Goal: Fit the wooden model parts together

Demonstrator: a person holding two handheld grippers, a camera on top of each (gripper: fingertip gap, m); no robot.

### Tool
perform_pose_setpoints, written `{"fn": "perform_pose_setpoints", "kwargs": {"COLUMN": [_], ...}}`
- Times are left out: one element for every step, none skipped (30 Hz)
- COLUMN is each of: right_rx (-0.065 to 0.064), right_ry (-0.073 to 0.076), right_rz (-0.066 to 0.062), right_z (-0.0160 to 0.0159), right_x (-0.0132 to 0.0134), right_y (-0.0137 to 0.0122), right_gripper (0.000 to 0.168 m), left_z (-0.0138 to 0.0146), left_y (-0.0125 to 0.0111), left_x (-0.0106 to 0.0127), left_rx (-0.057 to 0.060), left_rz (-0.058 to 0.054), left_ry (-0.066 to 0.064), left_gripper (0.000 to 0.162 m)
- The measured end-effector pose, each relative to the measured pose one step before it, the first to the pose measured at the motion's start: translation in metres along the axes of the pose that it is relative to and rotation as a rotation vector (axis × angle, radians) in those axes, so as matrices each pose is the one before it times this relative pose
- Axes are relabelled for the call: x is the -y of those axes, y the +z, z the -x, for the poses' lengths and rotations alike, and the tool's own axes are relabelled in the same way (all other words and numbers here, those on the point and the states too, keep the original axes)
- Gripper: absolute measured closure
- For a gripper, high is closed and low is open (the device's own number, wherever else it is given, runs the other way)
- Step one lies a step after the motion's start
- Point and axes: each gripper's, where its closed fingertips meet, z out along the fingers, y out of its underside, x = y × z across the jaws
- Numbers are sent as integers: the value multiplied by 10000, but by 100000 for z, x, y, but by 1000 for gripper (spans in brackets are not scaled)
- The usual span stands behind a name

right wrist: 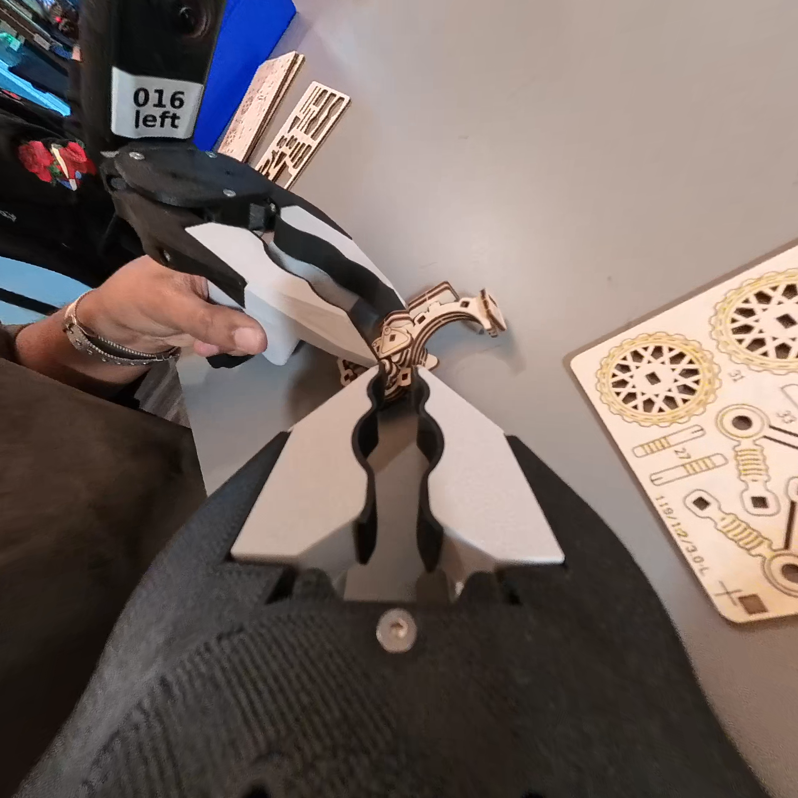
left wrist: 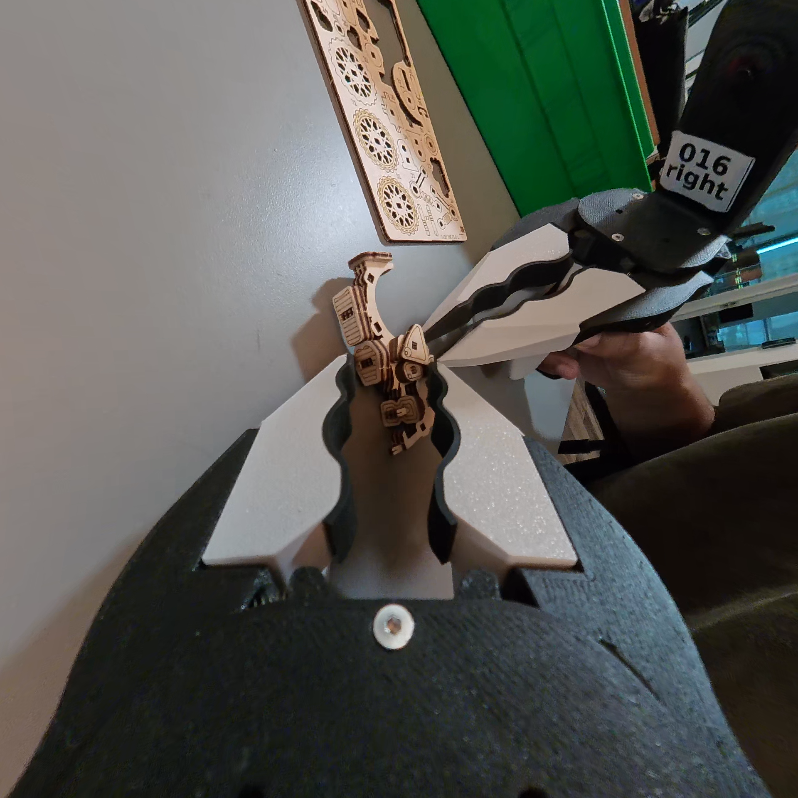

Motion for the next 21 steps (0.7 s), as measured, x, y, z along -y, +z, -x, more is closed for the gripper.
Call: {"fn": "perform_pose_setpoints", "kwargs": {"right_rx": [-25, 1, 11, -5, -22, -37, -59, -72, -60, -31, -29, -54, -65, -77, -93, -96, -81, -69, -54, -37, -14], "right_ry": [87, 107, 94, 32, -13, -39, -72, -75, -53, -9, -12, -49, -55, -66, -85, -82, -54, -34, -9, -6, -11], "right_rz": [74, 47, 35, 43, 51, 47, 46, 44, 45, 41, 37, 46, 65, 79, 85, 76, 66, 58, 50, 40, 20], "right_z": [-18, -24, -5, -8, 0, 8, 6, 20, 1, 1, -1, 2, 3, 13, 17, 10, 0, 2, 6, -3, 2], "right_x": [-26, -19, -17, -12, -17, 0, -16, -3, -8, -10, -17, -21, -21, -11, -1, -15, -6, -19, -17, -12, -3], "right_y": [-4, 12, -3, 0, -4, 6, 2, 9, 6, 1, 4, -3, -5, 11, 4, 9, -3, 3, 4, 7, 0], "right_gripper": [158, 158, 158, 158, 158, 158, 158, 158, 158, 158, 158, 158, 158, 158, 158, 158, 158, 158, 158, 158, 158], "left_z": [-5, -6, -4, -7, -10, -1, 3, -13, 5, -3, -18, 0, -13, 0, -2, -10, -4, 2, -2, 13, -5], "left_y": [8, 2, 5, 7, 12, -2, -1, 4, 3, 10, 1, 9, 9, 6, 8, -11, 4, 1, -6, 1, -1], "left_x": [4, -8, 7, 1, 20, 4, -2, 3, 3, 4, 3, 3, 2, 10, -8, -7, 3, -6, -13, -7, 0], "left_rx": [-16, -18, -13, -1, -4, -17, -23, -20, -15, -11, -7, -3, -9, -17, 0, -3, -14, 2, 11, 10, 1], "left_rz": [2, 11, -5, -5, -23, -5, -8, -9, 1, -6, -2, -6, -5, -4, 5, 9, -9, -13, -1, 8, -1], "left_ry": [6, 9, 1, 2, 1, -9, -22, -10, -24, -12, -11, -5, -11, -26, 9, 3, -10, 15, 24, 20, 10], "left_gripper": [126, 126, 126, 127, 127, 126, 126, 127, 127, 127, 127, 127, 127, 127, 128, 128, 128, 128, 128, 128, 128]}}
